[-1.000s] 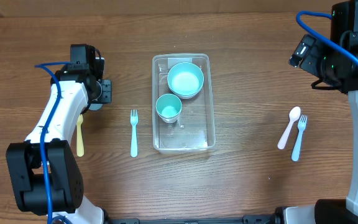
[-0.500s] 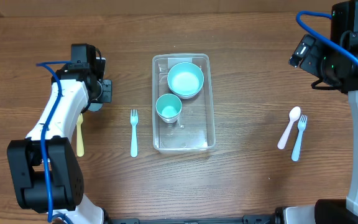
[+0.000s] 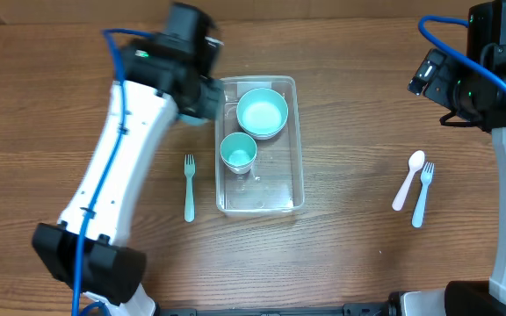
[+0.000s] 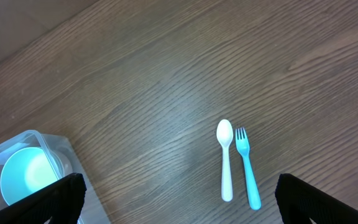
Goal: Pack container
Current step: 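Lower the teal cup into the nested cups and release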
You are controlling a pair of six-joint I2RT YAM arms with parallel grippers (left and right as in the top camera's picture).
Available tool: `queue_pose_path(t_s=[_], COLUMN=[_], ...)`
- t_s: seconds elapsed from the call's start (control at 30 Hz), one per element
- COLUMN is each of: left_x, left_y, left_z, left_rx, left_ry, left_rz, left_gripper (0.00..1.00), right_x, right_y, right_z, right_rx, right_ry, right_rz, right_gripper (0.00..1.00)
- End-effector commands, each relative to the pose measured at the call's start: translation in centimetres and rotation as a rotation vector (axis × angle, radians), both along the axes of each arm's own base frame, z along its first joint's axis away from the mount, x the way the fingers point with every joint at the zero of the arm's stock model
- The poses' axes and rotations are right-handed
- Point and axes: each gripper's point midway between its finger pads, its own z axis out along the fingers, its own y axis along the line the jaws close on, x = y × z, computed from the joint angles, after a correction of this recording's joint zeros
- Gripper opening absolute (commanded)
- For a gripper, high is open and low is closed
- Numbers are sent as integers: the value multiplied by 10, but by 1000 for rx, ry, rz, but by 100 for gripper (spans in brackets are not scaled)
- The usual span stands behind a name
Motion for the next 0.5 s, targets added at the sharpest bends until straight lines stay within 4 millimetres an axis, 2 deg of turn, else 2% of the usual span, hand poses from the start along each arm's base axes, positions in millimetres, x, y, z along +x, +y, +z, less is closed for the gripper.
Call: queue_pose_path(t_s=[0.0, 0.07, 0.17, 0.33, 0.4, 0.47], left_x=[-30, -42, -52, -56, -50, -47], left_y=[-55, -76, -90, -82, -72, -73], left_z=[14, 13, 9, -24, -30, -29], left_rx=[-59, -77, -77, -16, 32, 30], left_ry=[-7, 5, 11, 54, 30, 16], left_rz=[-66, -75, -70, -38, -1, 6], left_gripper=[4, 4, 4, 4, 4, 4], right_x=[-1, -1, -1, -1, -1, -1], right_y=[-1, -1, -1, -1, -1, -1], right_z=[5, 5, 5, 5, 5, 5], right_rx=[1, 1, 1, 1, 1, 1], right_ry=[-20, -20, -19, -20, -20, -20], right_rz=[-3, -3, -3, -3, -3, -3], right_gripper=[100, 100, 100, 100, 100, 100])
